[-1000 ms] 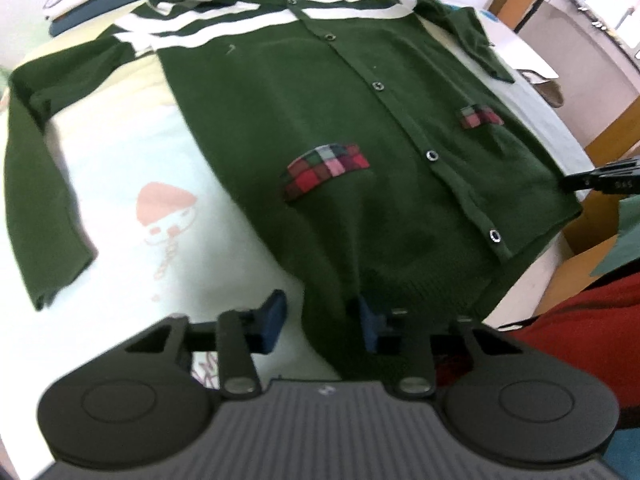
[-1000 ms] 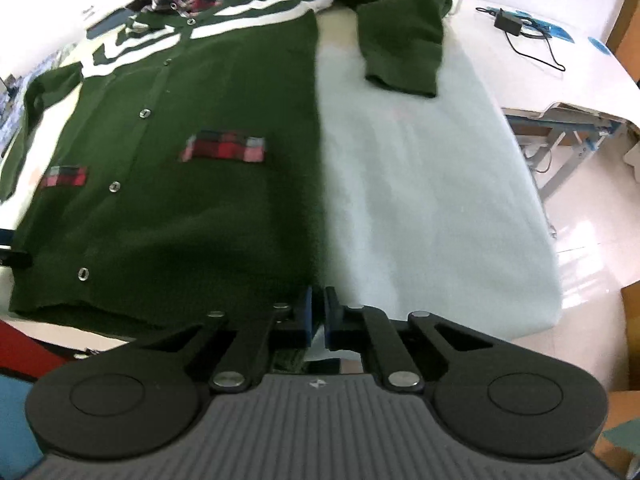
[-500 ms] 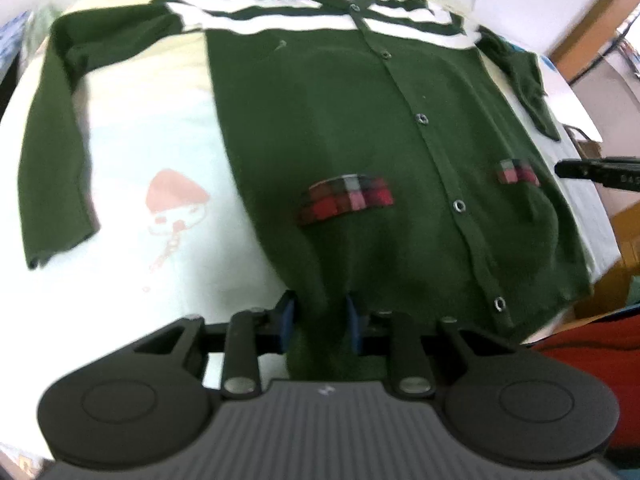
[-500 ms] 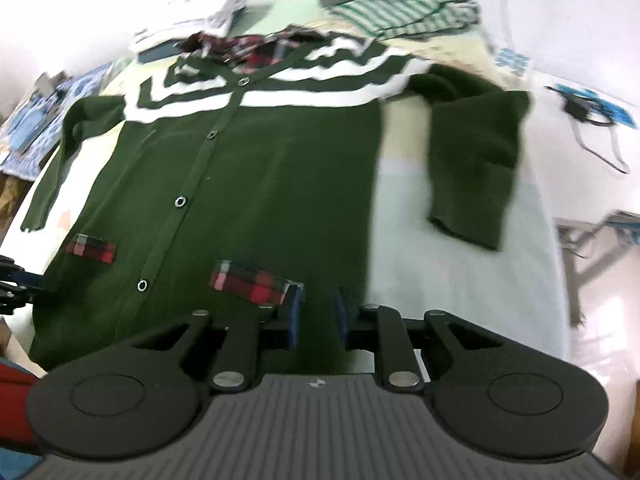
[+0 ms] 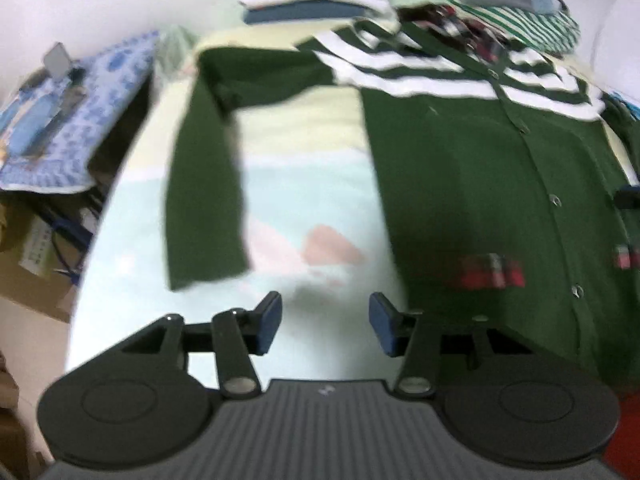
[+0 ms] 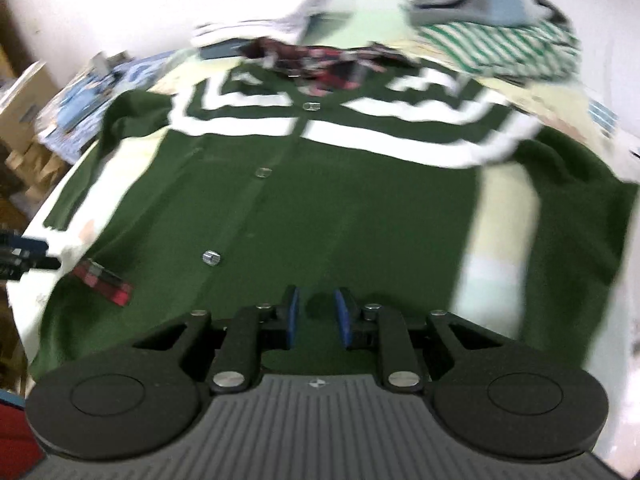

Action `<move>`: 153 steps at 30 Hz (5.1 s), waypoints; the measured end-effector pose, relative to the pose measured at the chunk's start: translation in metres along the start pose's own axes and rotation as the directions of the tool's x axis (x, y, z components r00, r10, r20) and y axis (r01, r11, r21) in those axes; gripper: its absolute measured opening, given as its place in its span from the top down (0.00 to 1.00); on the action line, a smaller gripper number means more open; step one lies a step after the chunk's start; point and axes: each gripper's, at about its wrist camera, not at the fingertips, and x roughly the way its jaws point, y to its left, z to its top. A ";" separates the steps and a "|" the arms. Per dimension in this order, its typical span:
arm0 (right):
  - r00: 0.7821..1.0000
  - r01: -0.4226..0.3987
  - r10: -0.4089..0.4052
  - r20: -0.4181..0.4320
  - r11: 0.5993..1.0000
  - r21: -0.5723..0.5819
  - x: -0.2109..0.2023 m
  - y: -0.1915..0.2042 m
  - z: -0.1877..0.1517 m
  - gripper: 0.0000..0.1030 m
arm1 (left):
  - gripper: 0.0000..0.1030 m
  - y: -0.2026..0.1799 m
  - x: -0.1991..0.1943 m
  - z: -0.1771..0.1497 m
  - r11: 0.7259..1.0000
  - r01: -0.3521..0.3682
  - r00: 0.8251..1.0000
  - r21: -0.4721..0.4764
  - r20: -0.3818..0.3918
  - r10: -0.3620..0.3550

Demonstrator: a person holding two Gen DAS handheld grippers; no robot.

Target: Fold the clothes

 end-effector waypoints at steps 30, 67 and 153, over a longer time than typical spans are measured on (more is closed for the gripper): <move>0.987 0.139 -0.147 0.067 0.984 0.113 0.075 -0.086 0.255 0.61 | 0.02 -0.078 0.105 0.297 0.919 0.346 0.914 0.190 0.152 -0.375; 0.985 0.081 -0.105 0.136 0.981 0.175 0.160 -0.121 0.279 0.82 | 0.91 -0.150 0.223 0.373 0.948 0.067 0.997 0.311 0.007 -0.073; 0.870 0.462 -0.486 0.082 0.862 0.209 -0.027 -0.073 -0.059 0.59 | 0.19 -0.171 0.055 0.101 0.905 0.207 0.967 0.371 0.062 -0.246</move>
